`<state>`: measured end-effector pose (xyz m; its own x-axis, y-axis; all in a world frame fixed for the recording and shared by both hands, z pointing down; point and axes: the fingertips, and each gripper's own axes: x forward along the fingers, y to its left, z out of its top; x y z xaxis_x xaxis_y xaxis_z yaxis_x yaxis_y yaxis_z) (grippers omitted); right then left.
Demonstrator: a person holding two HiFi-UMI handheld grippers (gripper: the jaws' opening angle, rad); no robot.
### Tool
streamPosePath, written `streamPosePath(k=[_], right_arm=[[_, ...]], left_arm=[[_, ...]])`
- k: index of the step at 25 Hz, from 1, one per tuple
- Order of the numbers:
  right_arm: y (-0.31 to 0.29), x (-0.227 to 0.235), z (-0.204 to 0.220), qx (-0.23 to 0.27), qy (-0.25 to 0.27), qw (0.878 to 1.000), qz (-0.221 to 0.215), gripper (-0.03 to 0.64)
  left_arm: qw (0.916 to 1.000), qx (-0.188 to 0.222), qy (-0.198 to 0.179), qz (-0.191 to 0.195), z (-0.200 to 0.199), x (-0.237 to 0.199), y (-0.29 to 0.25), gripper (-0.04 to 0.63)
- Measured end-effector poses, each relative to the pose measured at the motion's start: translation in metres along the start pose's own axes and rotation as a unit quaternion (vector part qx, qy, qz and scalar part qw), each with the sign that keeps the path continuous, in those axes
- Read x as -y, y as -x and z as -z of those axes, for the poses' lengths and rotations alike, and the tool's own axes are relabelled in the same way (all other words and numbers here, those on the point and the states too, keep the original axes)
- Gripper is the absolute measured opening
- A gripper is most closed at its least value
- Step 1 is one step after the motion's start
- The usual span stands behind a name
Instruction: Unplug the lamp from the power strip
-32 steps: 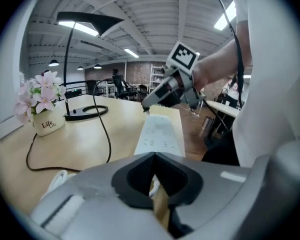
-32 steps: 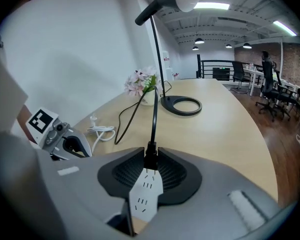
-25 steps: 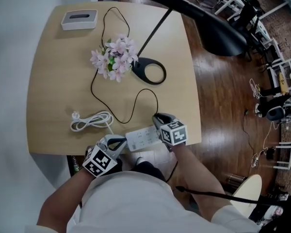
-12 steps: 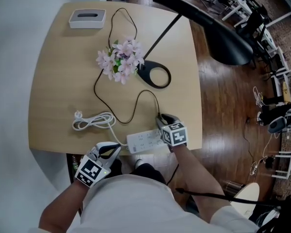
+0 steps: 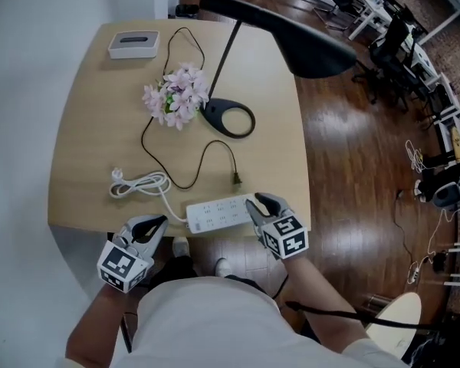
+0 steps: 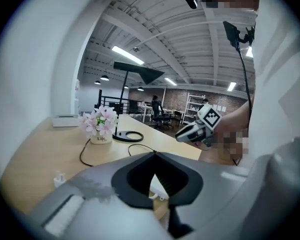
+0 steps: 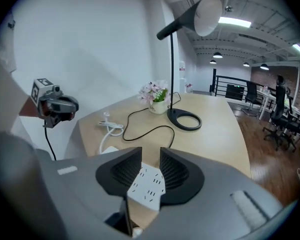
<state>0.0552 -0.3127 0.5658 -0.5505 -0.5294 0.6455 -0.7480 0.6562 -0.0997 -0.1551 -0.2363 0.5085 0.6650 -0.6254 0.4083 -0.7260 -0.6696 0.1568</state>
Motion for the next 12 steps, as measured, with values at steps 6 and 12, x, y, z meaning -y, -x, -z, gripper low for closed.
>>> streamPosePath(k=[6, 12], right_arm=[[0.099, -0.021, 0.024, 0.033, 0.035, 0.998, -0.037, 0.12], [0.165, -0.043, 0.06, 0.047, 0.046, 0.995, -0.069, 0.118]], left_arm=[[0.9918, 0.04, 0.013, -0.121, -0.025, 0.005, 0.082, 0.005], [0.9877, 0.038, 0.006, -0.152, -0.011, 0.077, 0.115, 0.005]])
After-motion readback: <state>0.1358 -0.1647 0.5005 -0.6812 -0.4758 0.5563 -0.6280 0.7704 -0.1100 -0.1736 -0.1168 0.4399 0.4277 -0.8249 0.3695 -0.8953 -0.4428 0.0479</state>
